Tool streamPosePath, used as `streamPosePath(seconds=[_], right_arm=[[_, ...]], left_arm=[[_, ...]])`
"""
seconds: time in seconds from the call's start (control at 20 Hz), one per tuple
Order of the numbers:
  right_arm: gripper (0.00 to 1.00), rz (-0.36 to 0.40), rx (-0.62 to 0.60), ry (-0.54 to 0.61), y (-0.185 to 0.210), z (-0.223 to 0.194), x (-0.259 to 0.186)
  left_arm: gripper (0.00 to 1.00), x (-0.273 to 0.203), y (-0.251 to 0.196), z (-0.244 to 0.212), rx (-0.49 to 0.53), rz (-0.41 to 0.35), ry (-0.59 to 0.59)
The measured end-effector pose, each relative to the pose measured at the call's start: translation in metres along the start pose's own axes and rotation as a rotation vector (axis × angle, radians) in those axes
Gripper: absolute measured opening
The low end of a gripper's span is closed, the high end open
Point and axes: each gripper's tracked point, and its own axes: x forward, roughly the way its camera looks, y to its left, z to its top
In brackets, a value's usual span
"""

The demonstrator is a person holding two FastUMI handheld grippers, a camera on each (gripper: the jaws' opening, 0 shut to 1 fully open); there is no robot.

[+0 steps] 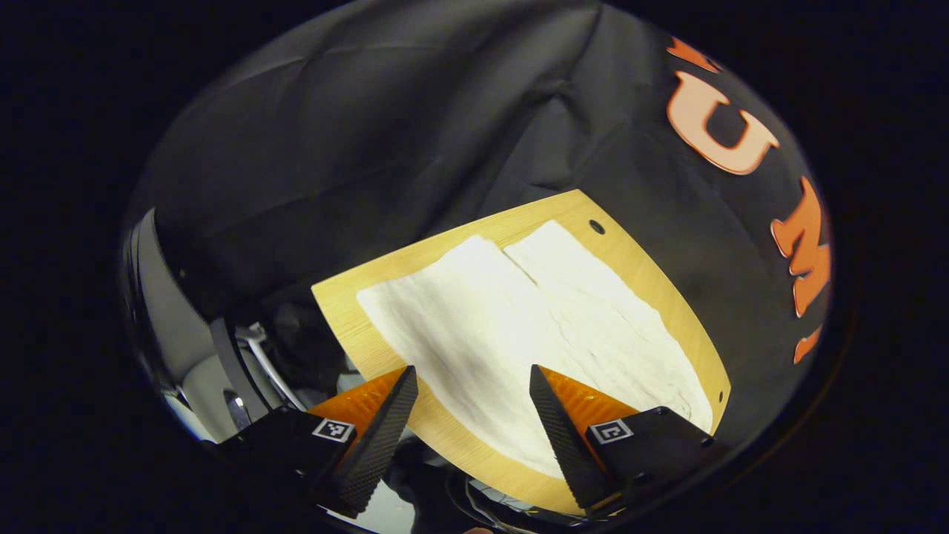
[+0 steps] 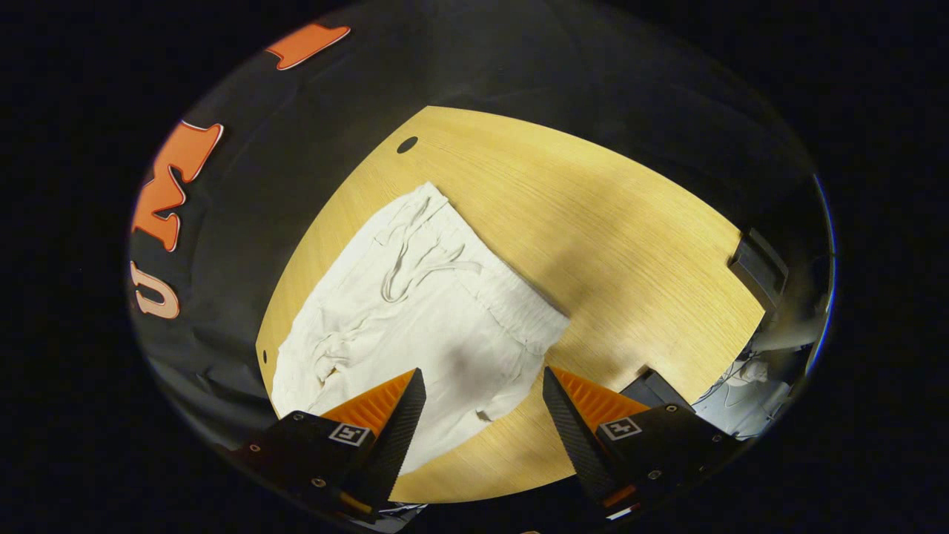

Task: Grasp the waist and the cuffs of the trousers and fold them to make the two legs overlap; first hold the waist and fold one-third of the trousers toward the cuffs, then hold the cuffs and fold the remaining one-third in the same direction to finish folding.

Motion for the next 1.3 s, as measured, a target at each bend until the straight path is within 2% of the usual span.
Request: streamPosePath(seconds=[0.2,0.35,0.45,0.6,0.65,0.7,0.8,0.95,1.0,1.05,1.15,1.25,1.3], right_arm=[[0.96,-0.023,0.018,0.031,0.002,-0.008,0.01],[0.96,-0.041,0.051,0.026,0.004,-0.008,0.013],[0.96,-0.063,0.065,0.026,0.002,-0.009,0.015],[0.96,-0.076,0.105,0.018,0.003,-0.009,0.017],[0.96,-0.078,0.124,0.014,0.003,-0.009,0.018],[0.96,-0.078,0.137,0.01,0.004,-0.009,0.02],[0.96,-0.086,0.157,0.001,0.002,-0.009,0.023],[0.96,-0.097,0.186,-0.008,-0.001,-0.011,0.028],[0.96,-0.099,0.195,-0.006,-0.001,-0.012,0.03],[0.96,-0.098,0.203,-0.007,-0.002,-0.013,0.031],[0.96,-0.098,0.214,-0.012,-0.004,-0.013,0.034],[0.96,-0.098,0.218,-0.012,-0.006,-0.012,0.036],[0.96,-0.097,0.222,-0.012,-0.007,-0.013,0.037]], left_arm=[[1.0,0.017,0.011,-0.015,-0.137,-0.017,0.109],[1.0,0.026,0.023,-0.005,-0.178,-0.017,0.142],[1.0,0.049,0.037,0.006,-0.206,-0.025,0.163],[0.99,0.072,0.04,0.018,-0.267,-0.067,0.173],[0.92,0.077,0.037,0.02,-0.286,-0.088,0.174],[0.92,0.078,0.033,0.025,-0.291,-0.105,0.176],[0.82,0.087,0.024,0.036,-0.288,-0.139,0.176],[0.82,0.102,0.013,0.044,-0.259,-0.163,0.168],[0.77,0.107,0.01,0.044,-0.251,-0.16,0.169],[0.54,0.108,0.005,0.048,-0.25,-0.167,0.164],[0.41,0.115,0.006,0.048,-0.217,-0.142,0.167],[0.14,0.12,0.004,0.047,-0.204,-0.16,0.158],[0.09,0.11,0.006,0.046,-0.185,-0.15,0.155]])
